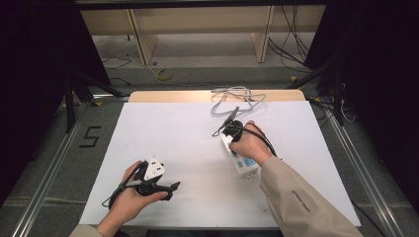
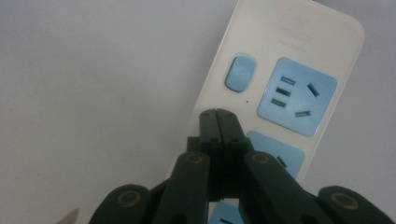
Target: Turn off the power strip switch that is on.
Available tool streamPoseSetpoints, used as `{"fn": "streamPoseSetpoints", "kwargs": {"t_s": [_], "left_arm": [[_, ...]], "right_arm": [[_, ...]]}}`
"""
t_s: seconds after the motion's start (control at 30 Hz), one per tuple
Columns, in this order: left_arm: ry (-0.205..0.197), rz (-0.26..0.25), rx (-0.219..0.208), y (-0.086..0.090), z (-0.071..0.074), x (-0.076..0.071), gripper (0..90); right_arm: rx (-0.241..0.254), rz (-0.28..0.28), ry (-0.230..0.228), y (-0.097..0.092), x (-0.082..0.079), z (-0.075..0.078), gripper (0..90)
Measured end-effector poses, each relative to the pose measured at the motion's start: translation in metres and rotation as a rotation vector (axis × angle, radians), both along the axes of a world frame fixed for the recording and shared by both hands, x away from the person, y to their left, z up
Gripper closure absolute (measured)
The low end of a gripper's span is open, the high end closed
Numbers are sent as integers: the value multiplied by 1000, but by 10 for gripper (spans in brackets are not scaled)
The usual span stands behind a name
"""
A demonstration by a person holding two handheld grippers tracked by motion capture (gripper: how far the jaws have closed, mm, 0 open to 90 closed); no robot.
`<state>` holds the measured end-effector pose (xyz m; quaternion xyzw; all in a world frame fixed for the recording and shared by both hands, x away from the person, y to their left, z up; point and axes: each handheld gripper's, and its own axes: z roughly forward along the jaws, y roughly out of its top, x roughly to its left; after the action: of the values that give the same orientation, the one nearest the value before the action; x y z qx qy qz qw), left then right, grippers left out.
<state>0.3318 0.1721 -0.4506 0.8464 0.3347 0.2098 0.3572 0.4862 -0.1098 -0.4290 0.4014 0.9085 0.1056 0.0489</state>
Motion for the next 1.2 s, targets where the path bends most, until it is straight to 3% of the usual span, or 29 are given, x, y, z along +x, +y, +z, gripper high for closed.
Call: {"fn": "streamPoseSetpoints", "kwargs": {"t_s": [0.47,0.97,1.2], "left_arm": [[0,0,0,0,0,0,183],[4,-2,-1,0,0,1,183],[4,-1,-2,0,0,1,183]], "right_arm": [[-5,2,-13,0,-1,0,900],[68,-22,-9,-9,-2,-1,900],[65,-13,-12,-9,-2,-1,900]]}}
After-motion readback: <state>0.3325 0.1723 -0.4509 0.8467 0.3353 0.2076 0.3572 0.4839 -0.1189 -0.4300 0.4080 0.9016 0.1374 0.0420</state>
